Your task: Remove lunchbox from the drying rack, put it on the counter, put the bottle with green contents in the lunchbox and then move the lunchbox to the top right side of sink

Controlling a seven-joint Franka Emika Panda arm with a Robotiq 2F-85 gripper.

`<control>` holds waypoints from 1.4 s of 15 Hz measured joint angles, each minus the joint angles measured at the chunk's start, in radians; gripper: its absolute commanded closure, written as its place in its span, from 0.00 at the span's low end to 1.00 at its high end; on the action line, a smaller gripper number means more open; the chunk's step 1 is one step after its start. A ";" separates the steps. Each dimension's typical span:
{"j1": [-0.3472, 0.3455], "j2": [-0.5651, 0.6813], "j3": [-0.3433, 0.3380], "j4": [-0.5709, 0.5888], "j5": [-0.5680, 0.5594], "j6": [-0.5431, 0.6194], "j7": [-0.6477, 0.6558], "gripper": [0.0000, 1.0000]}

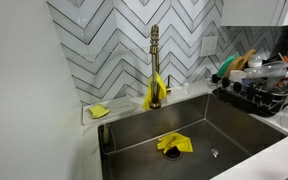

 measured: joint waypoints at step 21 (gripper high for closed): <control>-0.003 0.210 0.061 0.034 0.192 0.180 0.278 0.18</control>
